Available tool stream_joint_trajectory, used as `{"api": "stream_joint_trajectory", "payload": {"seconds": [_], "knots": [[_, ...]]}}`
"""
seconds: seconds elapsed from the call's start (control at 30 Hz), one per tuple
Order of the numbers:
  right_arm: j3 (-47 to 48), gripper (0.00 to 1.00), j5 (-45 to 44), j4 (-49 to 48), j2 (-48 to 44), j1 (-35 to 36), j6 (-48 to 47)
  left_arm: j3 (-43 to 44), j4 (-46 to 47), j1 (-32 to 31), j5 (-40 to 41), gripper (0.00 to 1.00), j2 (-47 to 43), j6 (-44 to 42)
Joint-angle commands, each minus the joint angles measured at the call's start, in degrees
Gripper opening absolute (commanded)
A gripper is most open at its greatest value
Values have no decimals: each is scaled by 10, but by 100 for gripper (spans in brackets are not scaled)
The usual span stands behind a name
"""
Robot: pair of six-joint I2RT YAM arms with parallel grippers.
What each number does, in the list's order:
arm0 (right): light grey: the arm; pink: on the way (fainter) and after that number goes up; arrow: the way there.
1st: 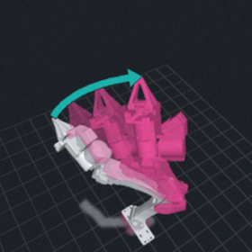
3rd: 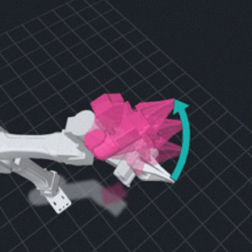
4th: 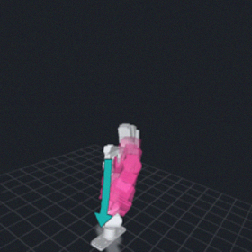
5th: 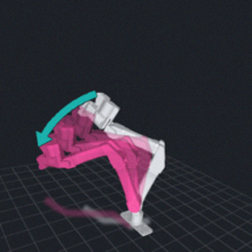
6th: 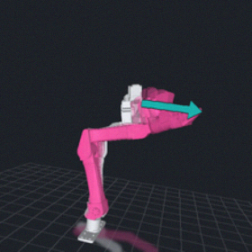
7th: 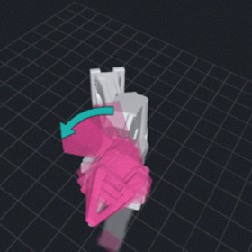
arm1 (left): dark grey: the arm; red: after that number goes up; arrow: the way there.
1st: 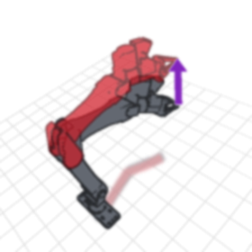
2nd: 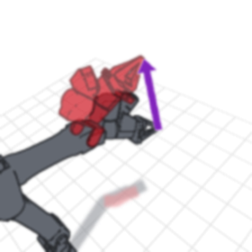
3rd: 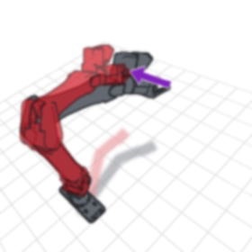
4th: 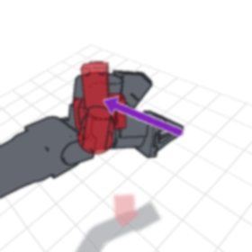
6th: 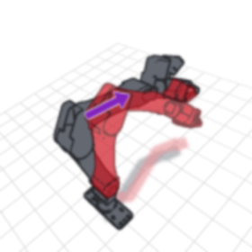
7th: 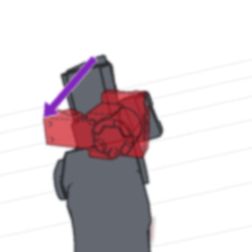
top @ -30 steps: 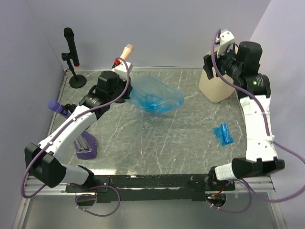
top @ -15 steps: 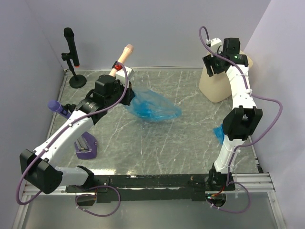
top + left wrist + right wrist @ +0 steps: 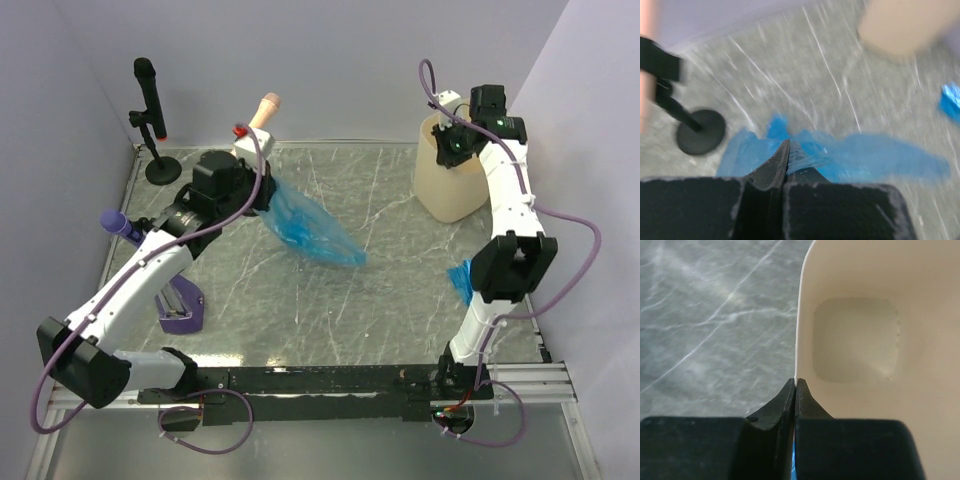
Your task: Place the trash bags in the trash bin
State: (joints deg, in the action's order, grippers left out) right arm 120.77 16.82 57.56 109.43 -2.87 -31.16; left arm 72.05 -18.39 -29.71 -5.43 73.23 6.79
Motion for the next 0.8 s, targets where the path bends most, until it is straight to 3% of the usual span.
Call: {"api": "stream_joint_trajectory", "payload": {"seconds": [0.0, 0.07, 0.27, 0.4, 0.57, 0.6, 0.67, 0.73, 0.77], "knots": [[-68, 0, 96, 39, -140, 23, 1, 42, 141, 12, 134, 1, -76, 9], [-115, 0, 112, 37, -192, 66, -21, 65, 174, 17, 164, 1, -78, 7], [-277, 0, 123, 2, -337, 217, -41, 258, 135, 23, 145, 1, -19, 41], [-337, 0, 124, 5, -381, 315, -40, 348, 129, 23, 125, 1, 10, 66], [-381, 0, 118, -4, -389, 357, -42, 428, 124, 22, 83, 1, 40, 117], [-379, 5, 122, 0, -386, 360, -46, 442, 116, 22, 69, 1, 46, 133], [-358, 32, 131, 10, -385, 363, -48, 455, 104, 22, 32, 1, 52, 182], [-334, 49, 119, 2, -402, 360, -18, 455, 114, 21, -15, 1, 58, 234], [-325, 63, 104, -10, -420, 359, -8, 460, 118, 17, -33, 1, 66, 254]]}}
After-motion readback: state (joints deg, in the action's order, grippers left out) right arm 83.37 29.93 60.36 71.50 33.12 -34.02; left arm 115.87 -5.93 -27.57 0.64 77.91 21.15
